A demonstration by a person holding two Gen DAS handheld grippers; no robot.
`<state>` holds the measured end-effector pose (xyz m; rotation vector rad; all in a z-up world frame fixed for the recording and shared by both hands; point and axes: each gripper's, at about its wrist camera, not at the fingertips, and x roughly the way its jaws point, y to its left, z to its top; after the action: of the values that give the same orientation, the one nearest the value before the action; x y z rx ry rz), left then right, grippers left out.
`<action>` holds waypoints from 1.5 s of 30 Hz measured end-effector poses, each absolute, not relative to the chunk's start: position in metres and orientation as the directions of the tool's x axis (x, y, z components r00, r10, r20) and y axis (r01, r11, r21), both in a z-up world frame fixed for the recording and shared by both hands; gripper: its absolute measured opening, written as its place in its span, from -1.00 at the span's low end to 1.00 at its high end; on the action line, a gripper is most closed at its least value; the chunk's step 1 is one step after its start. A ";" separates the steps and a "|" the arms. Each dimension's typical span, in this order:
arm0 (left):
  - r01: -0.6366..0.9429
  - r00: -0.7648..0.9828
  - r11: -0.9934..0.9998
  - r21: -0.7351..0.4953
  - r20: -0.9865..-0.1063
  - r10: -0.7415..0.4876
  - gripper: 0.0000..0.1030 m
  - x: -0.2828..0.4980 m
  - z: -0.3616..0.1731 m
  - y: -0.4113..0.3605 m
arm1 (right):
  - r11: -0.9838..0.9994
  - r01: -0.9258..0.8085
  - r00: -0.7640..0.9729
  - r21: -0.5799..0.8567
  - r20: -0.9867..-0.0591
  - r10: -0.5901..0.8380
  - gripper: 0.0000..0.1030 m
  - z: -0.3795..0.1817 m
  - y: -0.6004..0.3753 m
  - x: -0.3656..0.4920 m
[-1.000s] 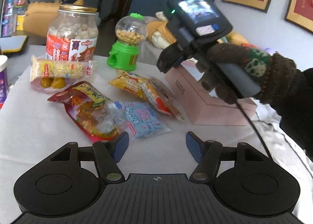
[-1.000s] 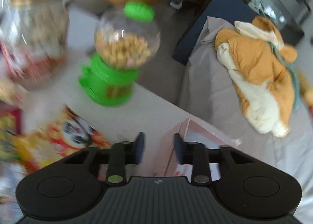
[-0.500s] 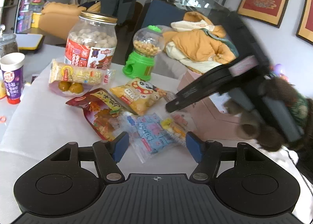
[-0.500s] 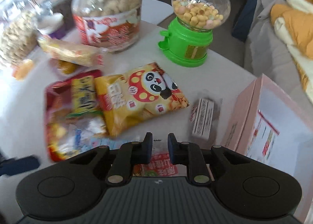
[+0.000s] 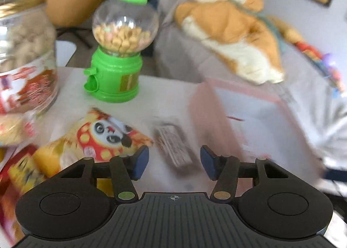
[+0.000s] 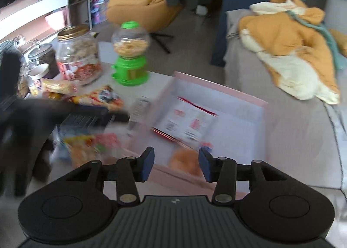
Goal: Organize snacks
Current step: 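Grasp the small white packet with the left tool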
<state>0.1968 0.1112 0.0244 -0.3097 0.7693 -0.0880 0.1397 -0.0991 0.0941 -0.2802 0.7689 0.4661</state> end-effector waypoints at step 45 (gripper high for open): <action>0.133 0.709 0.969 -0.207 -0.664 -0.238 -0.60 0.090 0.015 0.105 | 0.802 -0.590 0.487 0.094 -0.750 0.447 0.26 0.020 -0.127 0.070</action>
<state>0.0900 0.1054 0.0154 -0.1475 0.7562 -0.2068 0.0699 -0.1273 0.0199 -0.1854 0.8533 0.6350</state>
